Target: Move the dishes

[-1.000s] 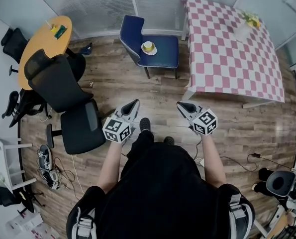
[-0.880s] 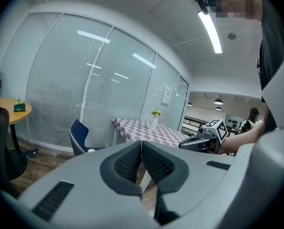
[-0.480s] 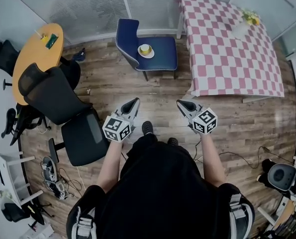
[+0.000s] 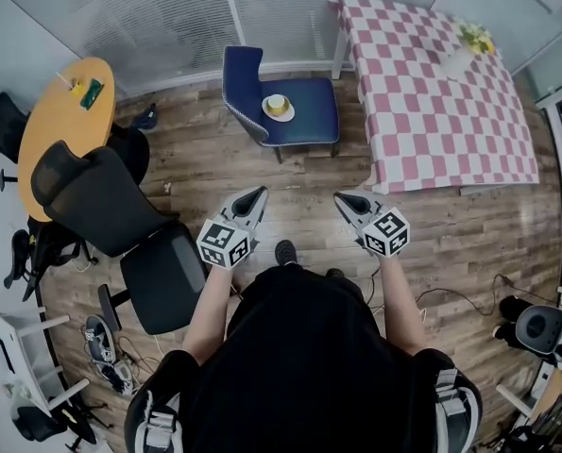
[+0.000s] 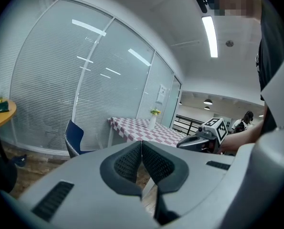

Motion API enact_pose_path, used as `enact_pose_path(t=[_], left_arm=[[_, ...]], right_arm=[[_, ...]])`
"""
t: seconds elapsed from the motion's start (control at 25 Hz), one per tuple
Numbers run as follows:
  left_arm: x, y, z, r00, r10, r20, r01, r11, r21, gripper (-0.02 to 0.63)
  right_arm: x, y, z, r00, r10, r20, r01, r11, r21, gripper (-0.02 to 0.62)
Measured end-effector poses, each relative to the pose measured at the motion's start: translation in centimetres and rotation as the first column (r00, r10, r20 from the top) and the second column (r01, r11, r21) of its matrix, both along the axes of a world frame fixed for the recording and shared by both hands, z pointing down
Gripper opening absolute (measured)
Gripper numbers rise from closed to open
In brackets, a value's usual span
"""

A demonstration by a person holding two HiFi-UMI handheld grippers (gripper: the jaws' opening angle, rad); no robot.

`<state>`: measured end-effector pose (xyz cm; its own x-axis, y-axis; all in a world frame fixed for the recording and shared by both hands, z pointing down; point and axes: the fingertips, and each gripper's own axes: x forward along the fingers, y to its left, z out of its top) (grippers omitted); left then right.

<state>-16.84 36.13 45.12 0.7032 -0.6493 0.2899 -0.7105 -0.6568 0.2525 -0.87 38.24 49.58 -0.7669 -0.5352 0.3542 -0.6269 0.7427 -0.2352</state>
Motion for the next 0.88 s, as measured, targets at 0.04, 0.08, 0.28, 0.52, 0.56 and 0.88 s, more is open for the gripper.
enact_pose_path(t=[0.04, 0.08, 0.28, 0.52, 0.56, 0.88], left_arm=[[-0.5, -0.3, 0.0, 1.000, 0.004, 0.001, -0.004, 1.000, 0.002, 0.021], [-1.1, -0.7, 0.0, 1.000, 0.008, 0.003, -0.008, 1.000, 0.005, 0.021], [-4.0, -2.1, 0.1, 1.000, 0.020, 0.009, -0.020, 1.000, 0.009, 0.021], [-6.8, -2.9, 0.5, 1.000, 0.028, 0.006, -0.028, 1.000, 0.007, 0.021], [-7.1, -3.0, 0.5, 1.000, 0.028, 0.005, -0.028, 1.000, 0.006, 0.021], [-8.5, -3.2, 1.2, 1.000, 0.025, 0.003, -0.025, 1.000, -0.003, 0.021]], right_arm=[[-0.6, -0.3, 0.0, 1.000, 0.000, -0.007, 0.000, 1.000, 0.003, 0.015], [-1.2, -0.6, 0.1, 1.000, -0.002, -0.014, 0.002, 1.000, 0.007, 0.015], [-4.1, -2.1, 0.0, 1.000, -0.006, -0.024, 0.006, 1.000, 0.017, 0.015], [-6.6, -3.0, -0.1, 0.999, -0.001, -0.039, 0.002, 1.000, 0.021, 0.015], [-6.9, -3.1, -0.1, 0.999, -0.001, -0.043, 0.001, 1.000, 0.021, 0.015], [-7.8, -3.8, 0.4, 0.998, -0.010, -0.070, 0.012, 1.000, 0.025, 0.015]])
